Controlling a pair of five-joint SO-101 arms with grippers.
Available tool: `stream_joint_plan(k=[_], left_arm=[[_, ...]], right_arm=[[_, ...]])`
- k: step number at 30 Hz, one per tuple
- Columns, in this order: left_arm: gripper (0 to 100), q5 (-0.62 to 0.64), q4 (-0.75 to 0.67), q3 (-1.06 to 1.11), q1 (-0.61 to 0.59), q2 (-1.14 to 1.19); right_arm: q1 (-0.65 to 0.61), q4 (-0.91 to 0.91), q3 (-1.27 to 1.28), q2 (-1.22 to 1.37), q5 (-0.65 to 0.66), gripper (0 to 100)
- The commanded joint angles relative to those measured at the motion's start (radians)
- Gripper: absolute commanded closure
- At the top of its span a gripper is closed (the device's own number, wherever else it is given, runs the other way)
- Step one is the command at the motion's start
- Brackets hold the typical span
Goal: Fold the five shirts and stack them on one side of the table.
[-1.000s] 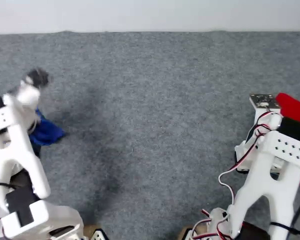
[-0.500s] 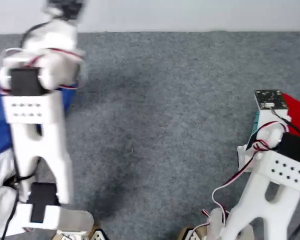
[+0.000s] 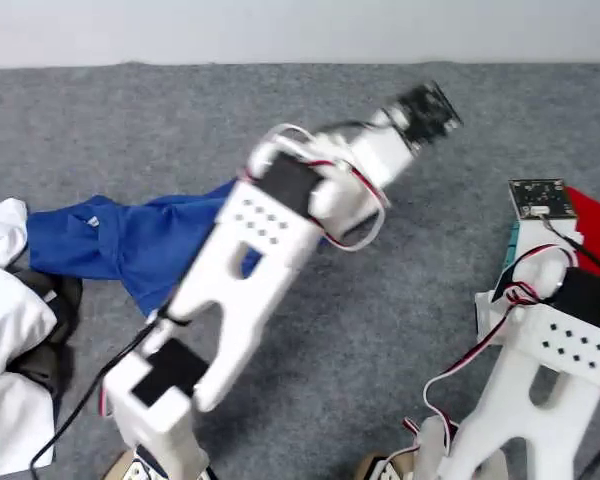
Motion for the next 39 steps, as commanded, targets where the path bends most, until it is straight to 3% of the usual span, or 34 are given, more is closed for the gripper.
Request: stream_joint_plan(k=[1,6,11,16,21,27,31,39], left_arm=[[91,0.015,0.074,-0.061,0.014,0.003],[80,0.095,0.259,-0.243,-0.029,-0.008],[79,0.094,0.264,-0.239,-0.12,-0.103],[80,0.068,0.264,0.008,-0.204,-0.276],[82,-0.014,0.256,0.389,-0.379,-0.466],[90,-0.207,0.133,0.748,-0.623,-0.476],[91,-0.241,0.011,0.826,-0.755,-0.405],[91,-0.307,-0.107,0.825,-0.796,-0.133]], right_arm=[[-0.01,0.002,-0.006,-0.03,0.011,98.2],[-0.008,0.002,-0.006,-0.022,0.011,98.1],[-0.008,0.002,-0.005,-0.022,0.011,98.0],[-0.01,0.002,-0.005,-0.021,0.011,98.0],[-0.01,0.002,-0.005,-0.021,0.006,98.0],[-0.01,0.002,-0.003,-0.021,0.006,98.0],[-0.01,0.002,-0.003,-0.021,0.006,98.0],[-0.01,0.004,0.097,-0.031,0.005,98.3]])
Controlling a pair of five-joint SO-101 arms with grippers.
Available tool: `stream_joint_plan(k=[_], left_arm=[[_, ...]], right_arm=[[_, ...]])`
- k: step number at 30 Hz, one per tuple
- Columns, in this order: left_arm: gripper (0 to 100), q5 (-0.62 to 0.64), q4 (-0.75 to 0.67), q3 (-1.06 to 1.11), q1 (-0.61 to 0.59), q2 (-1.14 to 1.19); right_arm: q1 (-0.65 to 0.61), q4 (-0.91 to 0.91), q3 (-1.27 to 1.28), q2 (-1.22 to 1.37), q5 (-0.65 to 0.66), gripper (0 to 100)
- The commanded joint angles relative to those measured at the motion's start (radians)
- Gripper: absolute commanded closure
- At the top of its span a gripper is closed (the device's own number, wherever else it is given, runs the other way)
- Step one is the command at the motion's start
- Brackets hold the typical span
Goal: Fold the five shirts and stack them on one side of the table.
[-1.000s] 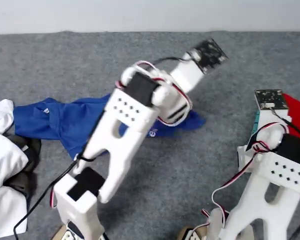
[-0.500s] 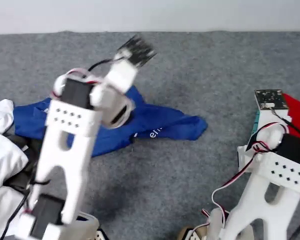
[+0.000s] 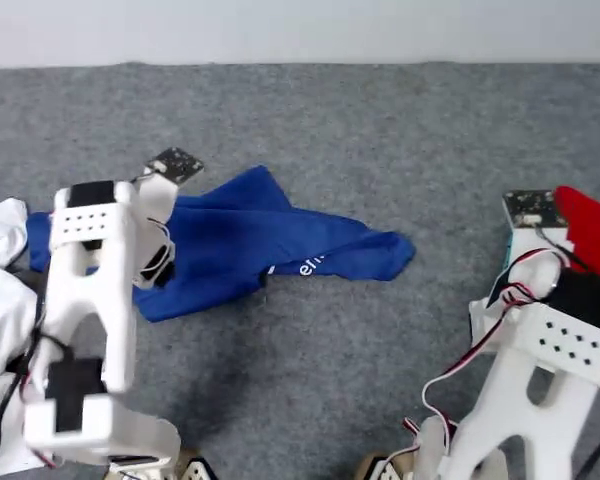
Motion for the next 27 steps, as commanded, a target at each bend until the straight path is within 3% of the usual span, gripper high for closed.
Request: stream_joint_plan(k=[1,6,16,27], left_arm=[[91,-0.029,-0.091,-0.004,-0.009,0.104],[91,-0.026,-0.169,-0.134,-0.017,0.247],[93,-0.025,-0.161,-0.696,-0.021,0.554],[96,-0.023,0.262,-1.294,-0.018,0.723]], right_arm=[[-0.008,0.004,0.014,-0.03,0.005,98.3],[-0.01,0.004,0.015,-0.03,0.005,98.3],[-0.008,0.004,0.015,-0.03,0.005,98.3],[-0.01,0.004,0.015,-0.03,0.005,98.3]])
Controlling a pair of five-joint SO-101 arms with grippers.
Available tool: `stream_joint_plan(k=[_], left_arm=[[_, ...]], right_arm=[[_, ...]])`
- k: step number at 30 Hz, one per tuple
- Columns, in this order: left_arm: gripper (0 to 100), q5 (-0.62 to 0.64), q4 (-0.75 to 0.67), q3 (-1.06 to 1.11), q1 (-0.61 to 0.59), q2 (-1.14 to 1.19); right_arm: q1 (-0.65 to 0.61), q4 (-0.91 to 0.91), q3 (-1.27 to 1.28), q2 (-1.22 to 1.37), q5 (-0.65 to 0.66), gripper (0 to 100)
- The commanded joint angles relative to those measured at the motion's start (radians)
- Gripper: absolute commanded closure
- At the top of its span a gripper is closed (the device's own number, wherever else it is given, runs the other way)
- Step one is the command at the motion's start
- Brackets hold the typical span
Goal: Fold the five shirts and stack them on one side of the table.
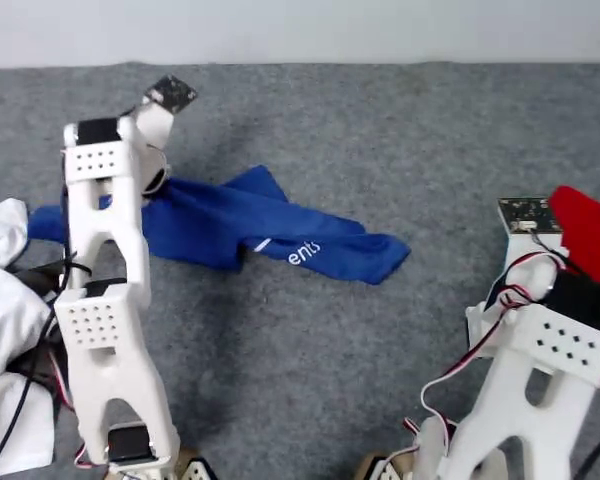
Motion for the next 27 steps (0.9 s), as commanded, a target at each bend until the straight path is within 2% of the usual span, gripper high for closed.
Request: stream_joint_plan(k=[1,6,11,16,20,27], left_arm=[[96,-0.006,0.172,-0.189,-0.006,-0.002],[95,-0.012,0.175,-0.12,-0.048,-0.057],[86,-0.086,0.175,0.153,-0.071,-0.192],[85,-0.175,0.169,0.372,-0.078,-0.293],[84,-0.201,0.16,0.395,-0.072,-0.259],[82,-0.198,0.048,0.392,-0.049,-0.126]], right_arm=[[-0.01,0.002,-0.008,-0.025,0.005,98.3],[-0.01,-0.001,-0.008,-0.025,0.005,98.0],[-0.01,-0.002,-0.008,-0.024,0.005,98.0],[-0.01,-0.012,-0.008,-0.016,0.005,98.0],[-0.01,-0.031,-0.005,-0.015,0.005,98.0],[-0.01,-0.031,-0.003,-0.015,0.005,98.0]])
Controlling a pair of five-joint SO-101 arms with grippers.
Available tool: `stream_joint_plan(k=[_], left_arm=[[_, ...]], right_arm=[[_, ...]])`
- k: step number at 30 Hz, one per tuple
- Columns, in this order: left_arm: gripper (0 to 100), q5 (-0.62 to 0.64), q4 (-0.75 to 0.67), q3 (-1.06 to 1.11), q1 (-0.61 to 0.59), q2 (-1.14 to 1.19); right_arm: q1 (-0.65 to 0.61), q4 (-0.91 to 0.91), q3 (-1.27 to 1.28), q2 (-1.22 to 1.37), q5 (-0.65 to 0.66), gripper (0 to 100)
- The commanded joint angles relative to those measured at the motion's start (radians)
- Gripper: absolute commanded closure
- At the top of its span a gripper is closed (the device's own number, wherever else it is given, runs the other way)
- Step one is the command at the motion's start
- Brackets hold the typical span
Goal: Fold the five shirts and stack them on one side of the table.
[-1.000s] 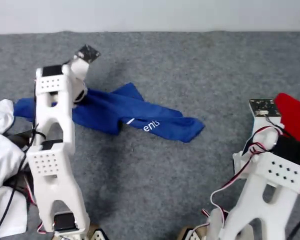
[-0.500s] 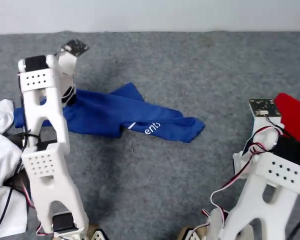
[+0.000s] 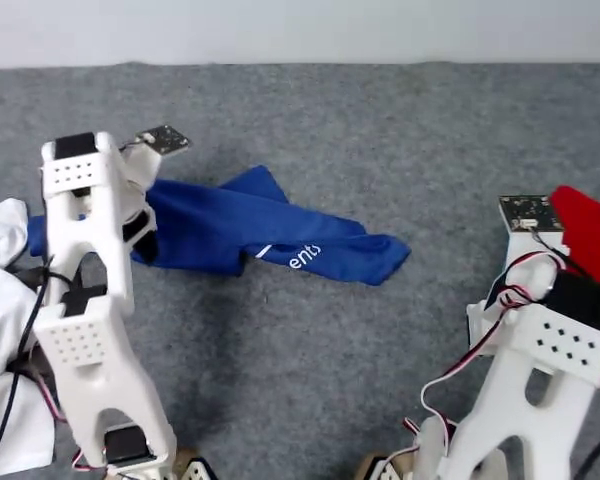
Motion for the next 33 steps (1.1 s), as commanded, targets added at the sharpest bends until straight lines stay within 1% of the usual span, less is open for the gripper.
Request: stream_joint_plan(k=[1,3,7,10,14,19,22,25,27,29,33], left_arm=[[82,-0.009,-0.052,-0.001,0.032,0.032],[82,-0.006,-0.078,-0.001,0.048,0.069],[82,0.043,-0.17,-0.002,0.046,0.12],[82,0.046,-0.169,-0.036,0.043,0.158],[85,0.055,-0.11,-0.124,0.044,0.219],[98,0.063,-0.011,-0.243,0.048,0.29],[99,0.068,0.084,-0.311,0.048,0.284],[99,0.081,0.083,-0.314,0.04,0.187],[99,0.08,0.083,-0.252,0.048,0.087],[99,0.077,0.083,-0.148,0.063,-0.038],[99,0.025,0.083,0.137,0.098,-0.327]], right_arm=[[-0.01,-0.01,-0.003,-0.015,0.005,98.0],[-0.01,-0.01,-0.003,-0.015,0.005,98.0],[-0.01,-0.001,-0.003,-0.015,0.005,98.0],[-0.01,0.002,-0.003,-0.015,0.005,98.0],[-0.01,0.001,-0.003,-0.015,0.005,98.0],[-0.01,-0.001,-0.003,-0.015,0.005,98.0],[-0.01,0.001,-0.003,-0.015,0.005,98.0],[-0.01,0.001,-0.003,-0.015,0.005,98.0],[-0.01,-0.002,-0.003,-0.015,0.005,98.0],[-0.01,-0.007,-0.003,-0.015,0.005,98.0],[-0.012,-0.013,-0.003,-0.015,0.005,98.0]])
